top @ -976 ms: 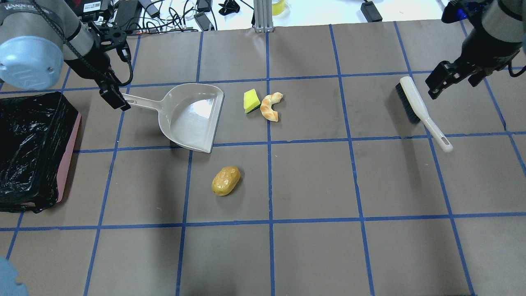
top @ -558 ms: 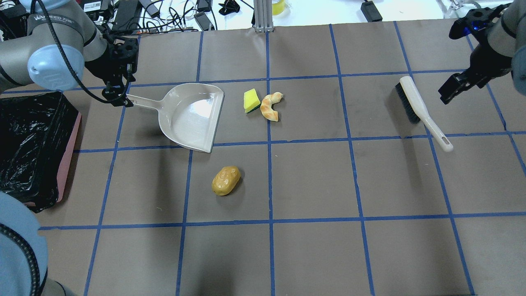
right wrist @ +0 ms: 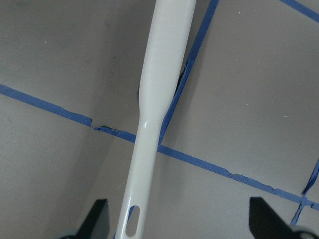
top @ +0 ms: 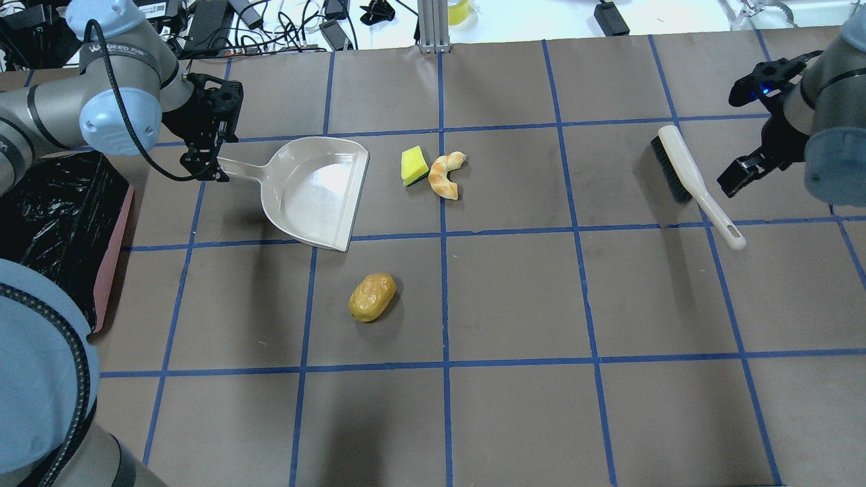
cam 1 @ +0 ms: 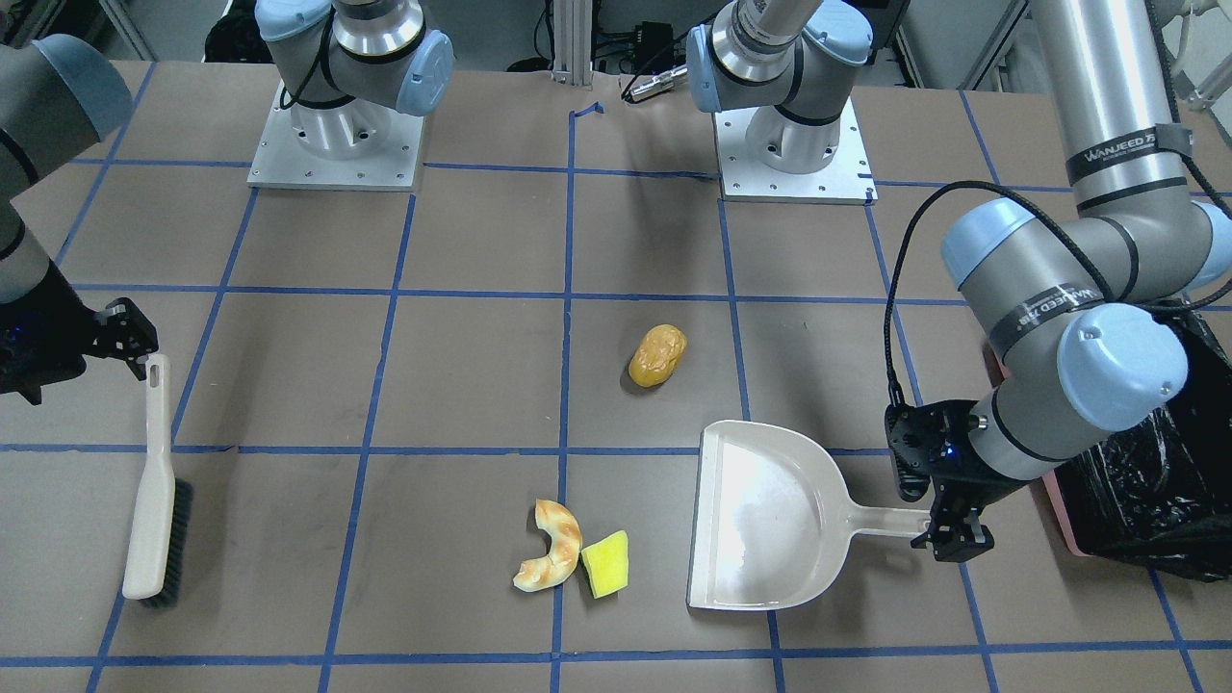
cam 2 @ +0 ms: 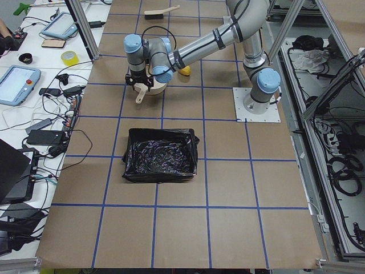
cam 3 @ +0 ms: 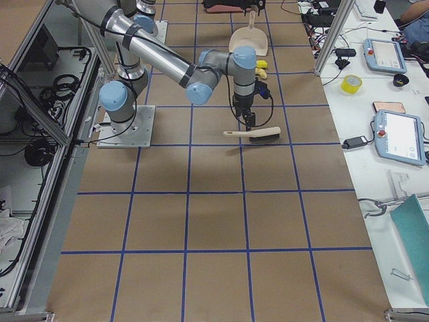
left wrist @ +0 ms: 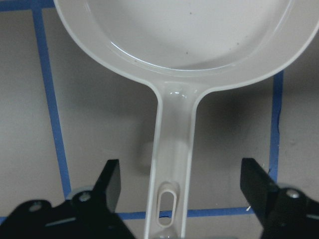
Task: Sweep and dump trash into bin
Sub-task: 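Lift the brush with the right gripper while the left gripper holds the dustpan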
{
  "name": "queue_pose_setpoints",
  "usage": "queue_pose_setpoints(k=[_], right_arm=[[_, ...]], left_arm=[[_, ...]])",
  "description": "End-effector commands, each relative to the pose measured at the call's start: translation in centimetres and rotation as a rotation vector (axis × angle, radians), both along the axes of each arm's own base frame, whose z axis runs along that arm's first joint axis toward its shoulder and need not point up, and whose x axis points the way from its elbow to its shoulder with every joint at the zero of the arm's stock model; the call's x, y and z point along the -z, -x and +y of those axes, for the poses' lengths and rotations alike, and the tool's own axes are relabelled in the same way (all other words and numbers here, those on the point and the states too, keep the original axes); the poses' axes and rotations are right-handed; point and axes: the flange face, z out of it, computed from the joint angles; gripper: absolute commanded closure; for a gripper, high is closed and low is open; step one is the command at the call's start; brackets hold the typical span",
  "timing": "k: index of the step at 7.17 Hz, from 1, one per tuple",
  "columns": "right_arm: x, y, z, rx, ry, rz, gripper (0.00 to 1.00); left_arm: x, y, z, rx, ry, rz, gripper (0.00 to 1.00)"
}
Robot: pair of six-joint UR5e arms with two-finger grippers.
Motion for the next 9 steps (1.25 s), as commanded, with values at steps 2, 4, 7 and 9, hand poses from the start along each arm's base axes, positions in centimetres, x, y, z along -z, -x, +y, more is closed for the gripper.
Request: queue_pose_setpoints(k=[2,4,7,9], right_arm=[[3.3,0.4,-0.9,0.000,-0.043,-0.015,0.00],[6.5,0.8,-1.4,0.010,-0.100,-0.031,0.00],[8.9,0.9,-1.6,0.020,-0.149,-0.050,0.17],[9.2,0.8,-1.4,0.023,-0.169,-0.058,0.40]], left_arm=[[2.7,0.3,-0.6,-0.020,-0.023,0.013,0.13],[3.3,0.6,-0.3,-0.031,-0.037,0.015,0.13],[4.9,0.9,-0.7,-0.031,-0.042,0.017,0.12],[5.6,1.9,-0.8,-0.046,-0.047,0.016,0.12]])
